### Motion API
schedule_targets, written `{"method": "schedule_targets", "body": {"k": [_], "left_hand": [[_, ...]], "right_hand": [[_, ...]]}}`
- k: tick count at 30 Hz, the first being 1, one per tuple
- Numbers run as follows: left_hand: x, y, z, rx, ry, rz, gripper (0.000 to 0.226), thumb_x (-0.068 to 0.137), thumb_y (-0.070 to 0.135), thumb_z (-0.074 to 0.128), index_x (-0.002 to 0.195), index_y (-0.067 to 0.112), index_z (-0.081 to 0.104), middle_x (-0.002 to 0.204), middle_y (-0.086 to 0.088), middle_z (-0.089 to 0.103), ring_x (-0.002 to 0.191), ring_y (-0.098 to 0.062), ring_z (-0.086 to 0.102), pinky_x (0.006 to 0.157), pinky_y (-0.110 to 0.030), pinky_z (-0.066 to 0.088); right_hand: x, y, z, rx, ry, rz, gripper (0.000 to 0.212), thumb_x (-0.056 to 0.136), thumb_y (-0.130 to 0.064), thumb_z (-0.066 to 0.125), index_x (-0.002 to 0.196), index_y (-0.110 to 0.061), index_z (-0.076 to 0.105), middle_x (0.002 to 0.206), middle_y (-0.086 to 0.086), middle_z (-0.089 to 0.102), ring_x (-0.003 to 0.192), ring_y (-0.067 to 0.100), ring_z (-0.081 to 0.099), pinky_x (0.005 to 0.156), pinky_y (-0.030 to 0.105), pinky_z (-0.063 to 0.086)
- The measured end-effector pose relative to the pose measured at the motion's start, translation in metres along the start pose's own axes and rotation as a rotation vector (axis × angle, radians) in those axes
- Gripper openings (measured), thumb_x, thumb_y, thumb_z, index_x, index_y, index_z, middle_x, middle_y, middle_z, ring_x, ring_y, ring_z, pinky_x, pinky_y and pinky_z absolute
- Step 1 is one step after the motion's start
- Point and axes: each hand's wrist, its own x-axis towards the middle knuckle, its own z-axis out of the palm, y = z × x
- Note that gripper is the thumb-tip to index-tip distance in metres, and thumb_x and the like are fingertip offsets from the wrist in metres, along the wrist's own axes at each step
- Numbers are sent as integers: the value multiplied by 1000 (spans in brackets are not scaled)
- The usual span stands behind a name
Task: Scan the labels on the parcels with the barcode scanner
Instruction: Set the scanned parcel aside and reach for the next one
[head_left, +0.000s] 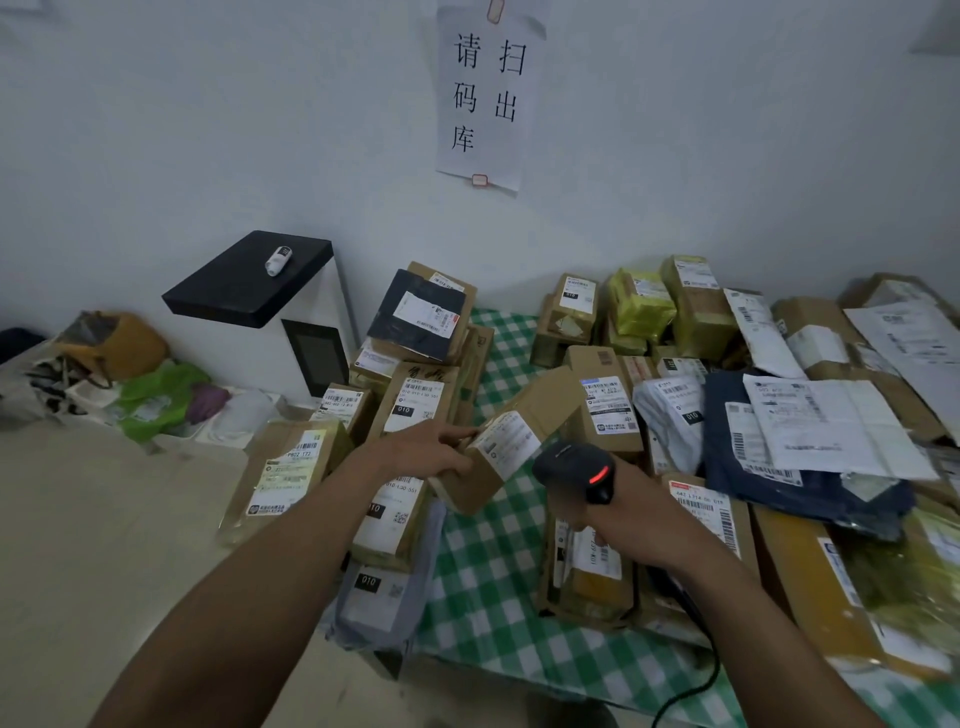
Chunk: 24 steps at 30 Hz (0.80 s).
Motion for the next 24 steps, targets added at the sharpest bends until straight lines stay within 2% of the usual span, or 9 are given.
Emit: {"method": "schedule_targets", "body": {"k": [3,6,8,10,13,18,24], "left_hand": [[2,-5,2,13,-6,-36,68,91,28,67,153,41,41,134,6,56,109,-5,55,81,-25,47],[3,-8,3,29,-8,-47,71,90,31,68,154,42,39,141,4,54,117,-12,54,86,-27,48],[3,-8,3,26,-13,-45,70,91,30,67,154,41,39,139,4,54,119,-14,54,88,-28,48],[4,-7,4,23,-26,-40,69,92,28,66,155,39,38,135,4,54,116,-14,54,83,-26,47],[4,-6,5,14,-31,-34,69,93,26,65,155,39,37,137,3,54,116,-14,53,80,-25,45],[3,-7,7,23,-38,-35,71,94,30,65,157,40,34,145,2,52,119,-15,52,84,-28,46],[1,-3,10,-2,-37,-39,68,95,31,65,155,41,36,142,2,52,109,-9,52,79,-26,44]], "right_hand": [[-1,3,1,-1,-10,11,50,88,-43,76,134,-40,56,89,-11,76,76,4,71,57,15,49],[-3,4,1,-12,-24,11,48,88,-42,76,133,-38,57,86,-12,75,71,-2,68,57,14,49],[-4,5,1,-15,-32,17,48,88,-40,76,132,-35,58,85,-12,74,66,-6,66,56,13,48],[-5,4,-1,-27,-29,35,47,89,-40,76,132,-35,56,90,-10,74,66,-7,67,53,11,46],[-6,5,-1,-44,-37,19,50,89,-44,77,133,-36,56,90,-10,76,75,0,71,57,15,50],[-3,9,-2,-51,-41,14,47,88,-45,77,130,-36,57,85,-9,76,72,2,71,58,16,51],[3,18,-2,-33,-58,5,54,85,-49,77,133,-38,56,94,-10,77,82,7,74,66,23,57]]}}
